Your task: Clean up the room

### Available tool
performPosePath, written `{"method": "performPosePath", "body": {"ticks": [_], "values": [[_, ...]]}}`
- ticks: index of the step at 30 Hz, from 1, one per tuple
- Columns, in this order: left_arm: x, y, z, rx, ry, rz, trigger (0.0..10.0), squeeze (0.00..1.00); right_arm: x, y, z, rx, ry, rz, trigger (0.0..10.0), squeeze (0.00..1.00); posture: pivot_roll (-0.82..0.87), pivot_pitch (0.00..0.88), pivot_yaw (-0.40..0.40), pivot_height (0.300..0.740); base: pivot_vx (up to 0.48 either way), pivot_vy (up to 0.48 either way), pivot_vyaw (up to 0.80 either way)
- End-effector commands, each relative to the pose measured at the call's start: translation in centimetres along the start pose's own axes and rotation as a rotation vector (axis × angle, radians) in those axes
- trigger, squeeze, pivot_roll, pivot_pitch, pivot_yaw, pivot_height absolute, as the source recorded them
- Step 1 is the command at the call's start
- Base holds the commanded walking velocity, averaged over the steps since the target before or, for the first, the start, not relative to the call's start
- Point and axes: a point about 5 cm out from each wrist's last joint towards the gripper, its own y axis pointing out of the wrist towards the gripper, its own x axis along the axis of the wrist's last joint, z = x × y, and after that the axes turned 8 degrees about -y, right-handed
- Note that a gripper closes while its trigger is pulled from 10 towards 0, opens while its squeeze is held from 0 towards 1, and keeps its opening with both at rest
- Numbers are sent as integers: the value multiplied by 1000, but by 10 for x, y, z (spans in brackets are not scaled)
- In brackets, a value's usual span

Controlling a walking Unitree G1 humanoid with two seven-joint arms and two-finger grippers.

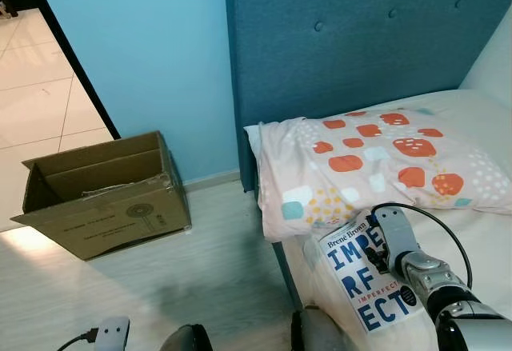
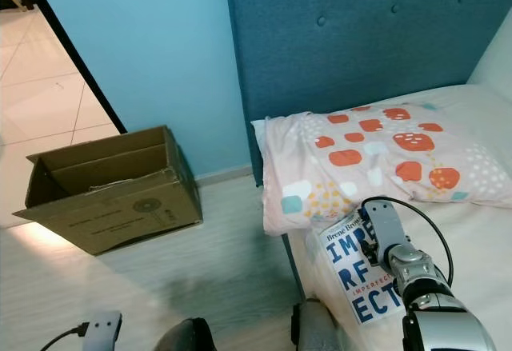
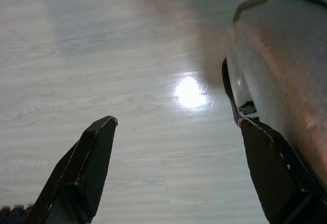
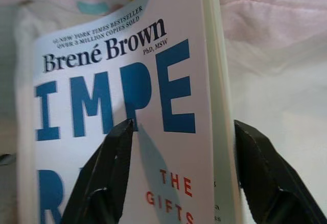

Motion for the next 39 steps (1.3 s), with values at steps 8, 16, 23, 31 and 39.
{"method": "performPosePath", "body": {"ticks": [8, 16, 23, 31, 39], "values": [[-15, -2, -1, -7, 8, 60, 10000, 0, -11, -2, -6, -35, -107, 55, 10000, 0, -11, 242, 49, 631, 0, 0, 0], [-13, -1, -4, -11, 4, 59, 10000, 0, -12, -6, -25, -119, -117, 94, 10000, 0, -20, 232, 46, 631, 0, 0, 0], [-12, 0, -7, -13, -3, 57, 10000, 0, -7, -11, -45, -208, -63, 82, 10000, 0, -31, 214, 43, 631, 0, 0, 0], [-4, 2, -10, -2, -19, 46, 10000, 0, 26, -2, -20, -159, 222, -111, 10000, 0, -41, 157, 39, 631, 0, 0, 0], [14, 6, -11, 11, -55, -4, 10000, 0, 78, -1, 70, 257, 513, -511, 10000, 0, -43, 120, 49, 631, 0, 0, 0]]}}
